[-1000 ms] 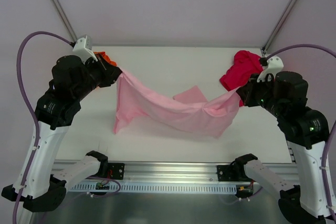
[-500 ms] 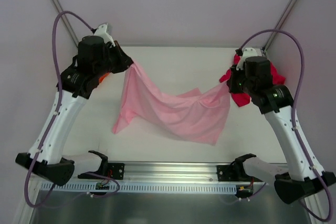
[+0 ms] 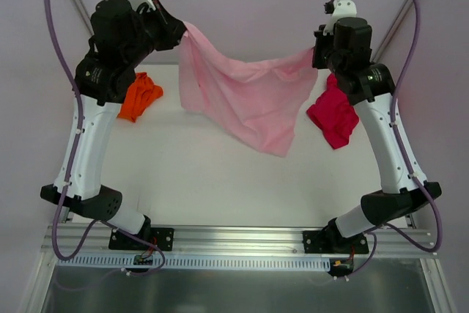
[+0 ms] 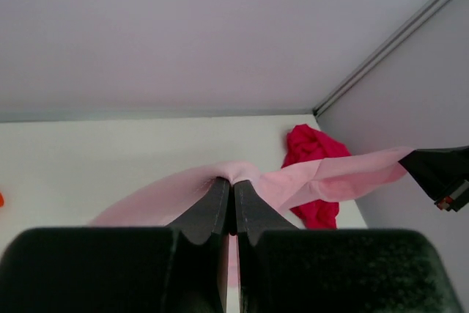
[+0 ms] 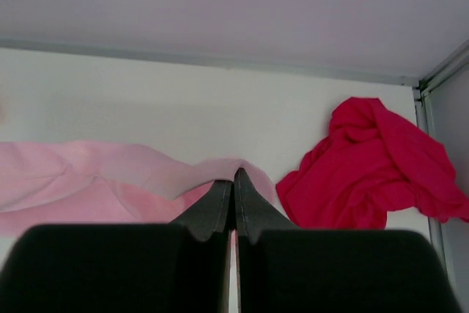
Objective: Fold and stack the t-shirts
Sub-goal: Flatten out the tshirt
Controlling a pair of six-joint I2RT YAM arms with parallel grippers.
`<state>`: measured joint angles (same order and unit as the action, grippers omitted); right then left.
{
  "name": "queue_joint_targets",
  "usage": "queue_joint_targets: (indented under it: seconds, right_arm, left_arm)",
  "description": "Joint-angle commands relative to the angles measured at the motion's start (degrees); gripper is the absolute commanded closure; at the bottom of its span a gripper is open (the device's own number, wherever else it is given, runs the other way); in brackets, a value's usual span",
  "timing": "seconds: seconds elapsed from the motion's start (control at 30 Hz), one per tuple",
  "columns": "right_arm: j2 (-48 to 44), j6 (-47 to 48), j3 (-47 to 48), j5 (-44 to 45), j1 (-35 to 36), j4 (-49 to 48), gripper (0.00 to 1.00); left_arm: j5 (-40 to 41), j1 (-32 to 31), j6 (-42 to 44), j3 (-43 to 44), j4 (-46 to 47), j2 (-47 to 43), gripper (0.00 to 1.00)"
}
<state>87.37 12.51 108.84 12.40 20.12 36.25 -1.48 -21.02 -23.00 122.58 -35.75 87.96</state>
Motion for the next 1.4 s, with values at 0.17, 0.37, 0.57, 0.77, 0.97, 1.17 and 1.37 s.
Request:
queue_joint_targets:
  seconds: [0.17,0.37,0.57,0.77,0.97,1.17,1.37]
  right_arm:
    - [-8.44,3.74,3.75,2.36,1.50,0.57,0.99]
    - [-19.86,2.96,0.24,-1.41,2.38,5.58,0.99]
    - [-30.58,1.64,-0.64,-5.27,2.47,11.11,0.99]
    - [-37.53,-2.48,2.25,-12.22,2.38,18.76,0.99]
    - [-42.54,-5.13,1.47,-15.75,2.21,17.27,0.99]
    - [-42.11,-3.20,-3.27,-13.46,2.12,15.45,0.99]
    - [-35.79,-1.71,-12.67,-9.24,2.03,6.50,0.99]
  left_arm:
    - [-6.61,-0.17,-0.46,-5.32,1.56,-11.04,1.00]
    - [-14.69,-0.52,-1.61,-17.20,3.05,-23.70,1.00]
    - [-16.54,-0.52,-0.29,-16.07,0.59,-33.46,1.00]
    - [-21.10,-0.52,0.50,-12.28,-2.92,-37.33,1.00]
    - [-24.27,-0.52,0.07,-13.07,-3.28,-39.88,1.00]
    - [-23.23,-0.52,0.24,-14.47,-3.72,-39.71,1.00]
    - [-14.80,-0.52,2.79,-22.99,-2.67,-35.76,1.00]
